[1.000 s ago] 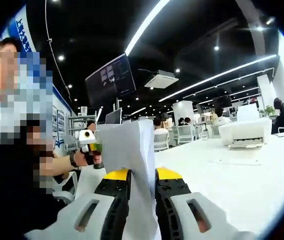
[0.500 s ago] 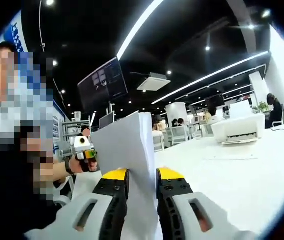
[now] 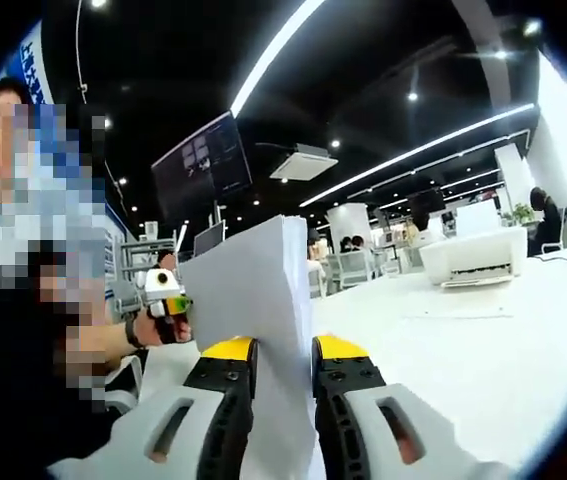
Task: Organize the stack of printing papers by aligning and flattening the scattered papers on the table
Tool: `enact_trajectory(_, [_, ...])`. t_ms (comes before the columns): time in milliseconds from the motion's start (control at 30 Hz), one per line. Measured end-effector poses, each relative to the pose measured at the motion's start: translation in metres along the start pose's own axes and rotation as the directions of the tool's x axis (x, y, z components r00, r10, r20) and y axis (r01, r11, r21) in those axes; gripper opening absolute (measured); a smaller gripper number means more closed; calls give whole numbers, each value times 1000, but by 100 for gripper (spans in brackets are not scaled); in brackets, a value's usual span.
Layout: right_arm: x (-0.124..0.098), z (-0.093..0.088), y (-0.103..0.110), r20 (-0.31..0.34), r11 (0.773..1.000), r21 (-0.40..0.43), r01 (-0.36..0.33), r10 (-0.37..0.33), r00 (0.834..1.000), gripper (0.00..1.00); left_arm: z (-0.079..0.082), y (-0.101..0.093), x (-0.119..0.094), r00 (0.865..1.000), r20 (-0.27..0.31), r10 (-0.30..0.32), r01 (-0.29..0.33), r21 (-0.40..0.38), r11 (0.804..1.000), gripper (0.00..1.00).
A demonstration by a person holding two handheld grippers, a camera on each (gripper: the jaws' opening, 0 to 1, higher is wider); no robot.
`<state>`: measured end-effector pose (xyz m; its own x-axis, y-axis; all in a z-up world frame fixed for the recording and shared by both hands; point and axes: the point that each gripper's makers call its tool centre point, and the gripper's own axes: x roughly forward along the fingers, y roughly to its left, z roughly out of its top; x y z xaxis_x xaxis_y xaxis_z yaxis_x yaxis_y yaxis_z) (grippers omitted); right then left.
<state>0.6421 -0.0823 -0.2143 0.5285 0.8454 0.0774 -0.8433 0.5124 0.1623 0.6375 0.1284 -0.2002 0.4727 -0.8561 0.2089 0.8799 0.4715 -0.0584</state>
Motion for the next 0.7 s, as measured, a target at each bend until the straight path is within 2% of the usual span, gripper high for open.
enact_trajectory(200, [-4,2,0,0,1000,-2,8,-8,1000,18,-3,2,-6,1000,-12,3,-3,3,1000,26])
enact_trajectory(300, [-5,2,1,2,1000,1,-1,1,1000,14,-3,0,-7,1000,-10,1,-1,6,1000,24])
enact_trajectory(467, [-7,4,-5,6,1000,-8,-11,11,1000,6,-2,-1,-8,1000,-10,-3,4,21,1000,14])
enact_trajectory(600, [-7,3,-3,6,1000,-14,-16,16,1000,1,-2,-3,-6,1000,-7,-8,8,35,999,8])
enact_trajectory(700, [-5,6,0,-6,998,-62,-3,3,1000,0,2,-8,-2,1000,-7,-16,16,64,998,6])
